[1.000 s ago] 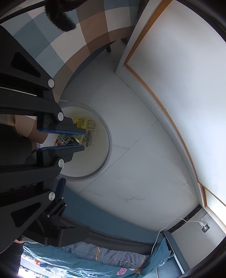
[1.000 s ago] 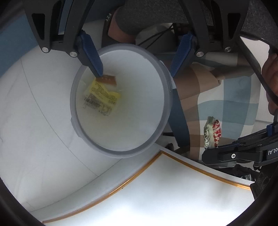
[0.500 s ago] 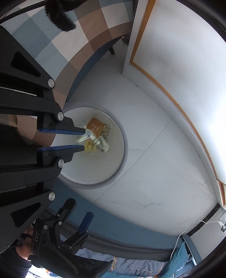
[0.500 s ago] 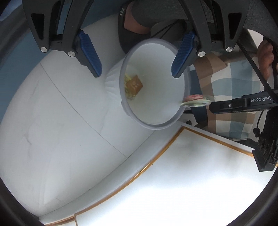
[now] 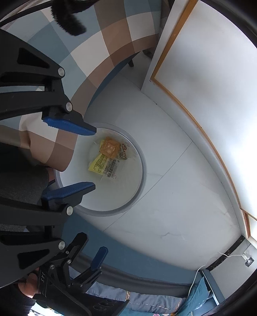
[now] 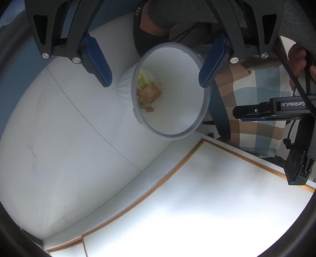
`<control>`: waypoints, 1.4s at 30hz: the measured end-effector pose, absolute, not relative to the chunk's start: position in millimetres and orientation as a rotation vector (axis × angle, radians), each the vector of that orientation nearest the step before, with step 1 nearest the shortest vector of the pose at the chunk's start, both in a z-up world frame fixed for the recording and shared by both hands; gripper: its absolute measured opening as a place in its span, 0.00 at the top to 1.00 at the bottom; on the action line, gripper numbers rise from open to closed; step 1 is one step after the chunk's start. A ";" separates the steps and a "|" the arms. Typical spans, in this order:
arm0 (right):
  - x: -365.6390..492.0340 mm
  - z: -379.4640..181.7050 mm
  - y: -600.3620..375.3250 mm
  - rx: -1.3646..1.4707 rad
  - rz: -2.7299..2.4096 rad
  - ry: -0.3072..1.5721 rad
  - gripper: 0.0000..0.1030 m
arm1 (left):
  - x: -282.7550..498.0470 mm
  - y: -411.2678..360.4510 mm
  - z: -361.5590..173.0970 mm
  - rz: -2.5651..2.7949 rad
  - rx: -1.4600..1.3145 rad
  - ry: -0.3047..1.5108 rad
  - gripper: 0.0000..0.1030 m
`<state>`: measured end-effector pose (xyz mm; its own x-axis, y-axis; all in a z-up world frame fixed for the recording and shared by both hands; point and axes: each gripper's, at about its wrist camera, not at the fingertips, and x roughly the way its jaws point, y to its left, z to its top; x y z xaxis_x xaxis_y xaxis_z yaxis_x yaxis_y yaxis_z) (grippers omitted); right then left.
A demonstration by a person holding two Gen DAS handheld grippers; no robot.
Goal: Collect trash
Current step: 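Move both open grippers from the bin back over the table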
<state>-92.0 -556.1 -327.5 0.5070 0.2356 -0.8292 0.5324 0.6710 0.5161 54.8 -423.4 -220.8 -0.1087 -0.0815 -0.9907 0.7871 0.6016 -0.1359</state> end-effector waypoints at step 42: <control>-39.7 -58.6 -436.7 0.446 -0.044 0.668 0.08 | 74.2 -174.9 -16.7 -0.399 0.102 0.759 0.14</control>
